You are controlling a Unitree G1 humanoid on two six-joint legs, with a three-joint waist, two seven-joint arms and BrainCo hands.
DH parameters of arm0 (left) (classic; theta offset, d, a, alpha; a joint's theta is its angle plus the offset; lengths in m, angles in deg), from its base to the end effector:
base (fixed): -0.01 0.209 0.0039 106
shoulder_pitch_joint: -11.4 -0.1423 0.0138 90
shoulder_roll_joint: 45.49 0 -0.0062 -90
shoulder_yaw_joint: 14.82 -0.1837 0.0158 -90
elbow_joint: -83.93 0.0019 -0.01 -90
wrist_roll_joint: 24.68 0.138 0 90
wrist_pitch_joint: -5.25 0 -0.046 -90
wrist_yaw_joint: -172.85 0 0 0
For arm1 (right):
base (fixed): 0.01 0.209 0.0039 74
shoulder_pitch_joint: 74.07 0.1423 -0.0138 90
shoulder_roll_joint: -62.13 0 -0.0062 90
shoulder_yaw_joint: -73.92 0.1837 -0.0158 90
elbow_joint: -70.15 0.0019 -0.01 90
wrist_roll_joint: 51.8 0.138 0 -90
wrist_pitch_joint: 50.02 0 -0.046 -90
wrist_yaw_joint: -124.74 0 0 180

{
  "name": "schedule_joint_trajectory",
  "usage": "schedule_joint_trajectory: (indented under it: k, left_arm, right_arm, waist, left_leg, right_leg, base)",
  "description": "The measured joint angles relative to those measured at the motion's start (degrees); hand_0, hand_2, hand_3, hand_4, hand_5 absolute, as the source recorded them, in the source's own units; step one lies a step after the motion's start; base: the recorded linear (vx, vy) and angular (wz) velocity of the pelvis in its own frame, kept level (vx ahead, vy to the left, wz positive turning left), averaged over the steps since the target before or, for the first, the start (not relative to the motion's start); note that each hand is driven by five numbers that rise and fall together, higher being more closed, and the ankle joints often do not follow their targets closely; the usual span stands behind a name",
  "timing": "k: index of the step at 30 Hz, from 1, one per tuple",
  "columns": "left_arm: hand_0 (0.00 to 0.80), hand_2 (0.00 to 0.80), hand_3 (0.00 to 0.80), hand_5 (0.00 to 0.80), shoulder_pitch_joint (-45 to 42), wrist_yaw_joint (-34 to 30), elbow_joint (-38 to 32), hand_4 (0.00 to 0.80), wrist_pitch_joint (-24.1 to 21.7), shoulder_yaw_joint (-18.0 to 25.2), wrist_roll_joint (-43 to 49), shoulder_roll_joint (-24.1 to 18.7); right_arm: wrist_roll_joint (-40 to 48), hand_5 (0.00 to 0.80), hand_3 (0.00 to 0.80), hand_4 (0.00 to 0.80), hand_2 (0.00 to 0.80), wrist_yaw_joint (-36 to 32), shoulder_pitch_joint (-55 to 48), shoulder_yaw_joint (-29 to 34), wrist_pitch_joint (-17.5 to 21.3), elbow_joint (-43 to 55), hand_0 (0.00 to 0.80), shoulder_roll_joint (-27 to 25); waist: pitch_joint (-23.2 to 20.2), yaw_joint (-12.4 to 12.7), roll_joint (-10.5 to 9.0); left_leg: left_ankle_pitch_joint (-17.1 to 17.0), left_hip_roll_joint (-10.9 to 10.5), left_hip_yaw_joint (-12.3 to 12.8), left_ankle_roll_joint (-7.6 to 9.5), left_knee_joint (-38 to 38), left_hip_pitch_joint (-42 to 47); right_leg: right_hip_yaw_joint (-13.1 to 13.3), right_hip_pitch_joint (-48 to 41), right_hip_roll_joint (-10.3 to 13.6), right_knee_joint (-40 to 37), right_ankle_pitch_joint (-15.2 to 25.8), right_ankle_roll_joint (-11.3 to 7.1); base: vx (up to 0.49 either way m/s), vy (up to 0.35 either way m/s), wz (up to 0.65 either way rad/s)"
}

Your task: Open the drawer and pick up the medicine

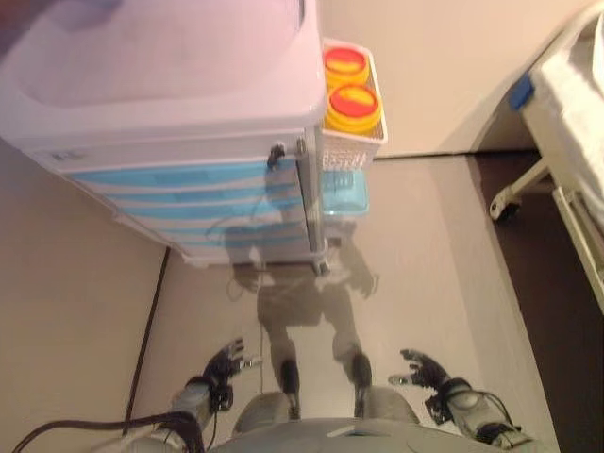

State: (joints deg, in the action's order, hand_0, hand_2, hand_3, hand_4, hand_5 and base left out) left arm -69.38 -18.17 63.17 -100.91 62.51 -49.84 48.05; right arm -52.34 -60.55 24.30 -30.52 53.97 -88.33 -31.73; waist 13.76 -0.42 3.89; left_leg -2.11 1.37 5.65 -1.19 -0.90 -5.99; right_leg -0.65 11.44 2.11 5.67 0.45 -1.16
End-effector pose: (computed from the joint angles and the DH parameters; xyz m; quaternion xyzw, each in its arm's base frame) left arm 0.1431 0.2074 -0.0941 -0.0479 0.3701 -0.0113 0.9277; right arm 0.1381 -0.2440 -0.0865 -0.2047 0.4109 0.0781 0.8850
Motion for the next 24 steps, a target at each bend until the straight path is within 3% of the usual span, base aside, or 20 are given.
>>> schedule_joint_trajectory:
  k: [5, 8, 11, 20, 24]
  left_arm:
    - [0.000, 0.000, 0.000, 0.000, 4.42, 1.02, -3.59, 0.000, -1.99, 0.06, -4.63, -0.81]
    - [0.000, 0.000, 0.000, 0.000, 6.45, 1.66, -5.83, 0.000, -2.96, 0.09, -8.48, -2.26]
    - [0.000, 0.000, 0.000, 0.000, 8.22, 1.18, -8.05, 0.000, -4.17, 0.24, -13.85, -2.54]
    - [0.000, 0.000, 0.000, 0.000, 15.52, -9.07, -15.48, 0.000, -7.15, 6.51, -39.92, -4.46]
    - [0.000, 0.000, 0.000, 0.000, 20.76, -14.26, -17.85, 0.000, -8.34, 8.96, -49.74, -7.44]
  right_arm:
    - [1.81, 0.000, 0.000, 0.000, 0.000, 0.99, 3.50, -0.26, 0.12, 0.99, 0.000, 0.07]
    - [3.80, 0.000, 0.000, 0.000, 0.000, 1.71, 5.88, -0.52, 0.20, 2.31, 0.000, -0.03]
    - [3.97, 0.000, 0.000, 0.000, 0.000, 2.68, 7.35, -0.54, -0.01, 3.17, 0.000, -0.26]
    - [3.94, 0.000, 0.000, 0.000, 0.000, 3.65, 7.76, -1.48, -0.02, 6.70, 0.000, -1.86]
    - [3.95, 0.000, 0.000, 0.000, 0.000, 3.83, 7.66, -2.51, 0.14, 7.70, 0.000, -1.89]
  waist:
    - [4.14, -0.27, -1.57]
    - [6.65, -0.36, -3.44]
    - [8.72, -1.05, -3.89]
    - [11.39, -3.23, -4.73]
    - [13.32, -4.30, -6.86]
  left_leg:
    - [0.20, -1.29, 1.28, 0.34, -3.78, -5.08]
    - [1.66, -1.58, 2.69, 0.68, -8.46, -10.07]
    - [3.07, -1.56, 3.53, 1.08, -12.53, -13.58]
    - [6.88, -1.25, 5.09, 2.15, -22.01, -22.49]
    - [8.76, -0.29, 5.64, 2.77, -26.12, -25.21]
  right_leg:
    - [0.94, 7.75, 0.82, 8.13, -2.07, -0.27]
    - [2.39, 13.48, 1.28, 12.61, -2.95, -0.33]
    - [3.52, 16.47, 1.32, 14.73, -2.94, -0.38]
    - [6.42, 23.56, 0.86, 17.38, -1.56, -1.60]
    - [7.24, 24.81, 0.25, 17.34, -0.68, -1.93]
  base:
    - [-0.110, 0.063, -0.11]
    - [-0.083, 0.110, -0.18]
    - [-0.058, 0.129, -0.13]
    - [-0.044, 0.093, -0.17]
    - [-0.024, 0.010, -0.14]
